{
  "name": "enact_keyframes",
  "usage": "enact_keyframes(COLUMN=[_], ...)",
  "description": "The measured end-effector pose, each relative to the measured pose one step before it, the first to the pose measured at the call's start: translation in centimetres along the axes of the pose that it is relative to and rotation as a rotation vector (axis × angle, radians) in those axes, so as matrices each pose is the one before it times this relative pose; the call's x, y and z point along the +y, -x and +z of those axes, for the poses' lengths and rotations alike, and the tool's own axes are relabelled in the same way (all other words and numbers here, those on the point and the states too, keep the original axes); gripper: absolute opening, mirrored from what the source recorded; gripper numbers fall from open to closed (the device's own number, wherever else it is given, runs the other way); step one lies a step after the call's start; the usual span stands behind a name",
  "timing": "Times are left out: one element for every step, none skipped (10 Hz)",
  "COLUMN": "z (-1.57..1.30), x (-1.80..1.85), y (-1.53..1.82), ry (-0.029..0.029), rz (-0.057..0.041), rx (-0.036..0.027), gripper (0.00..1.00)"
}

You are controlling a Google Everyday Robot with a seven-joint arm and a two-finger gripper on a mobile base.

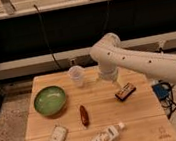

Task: Move the arm in a circular motion

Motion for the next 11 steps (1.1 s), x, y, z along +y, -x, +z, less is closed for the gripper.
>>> enact_keyframes(z=[-0.211,-0.192,-0.288,-0.345,-0.229,-0.165,-0.190,-0.085,-0.055,-0.101,-0.037], x=[0.140,0.233,0.378,0.805,0.946,0.935,2.024,1.555,1.336,2.372,1.379], y=[0.865,0.839,1.000,1.064,0.407,0.017,-0.192,-0.372,-0.507,-1.103,-0.785], ry=[-0.00617,-0.00336,-0.00480,0.00029,0.00091,-0.00050,0.00473,0.00638,0.00375,0.00632,0.00456], rz=[-0.01273,-0.01113,-0.01170,-0.00700,0.00197,0.00652,0.01790,0.01898,0.01937,0.04129,0.02963], rx=[-0.00657,-0.00737,-0.00878,-0.00877,-0.00535,-0.00277,-0.00747,-0.00299,-0.00205,-0.00024,-0.00017], gripper=[0.80,0.80,0.80,0.80,0.80,0.80,0.80,0.80,0.80,0.80,0.80])
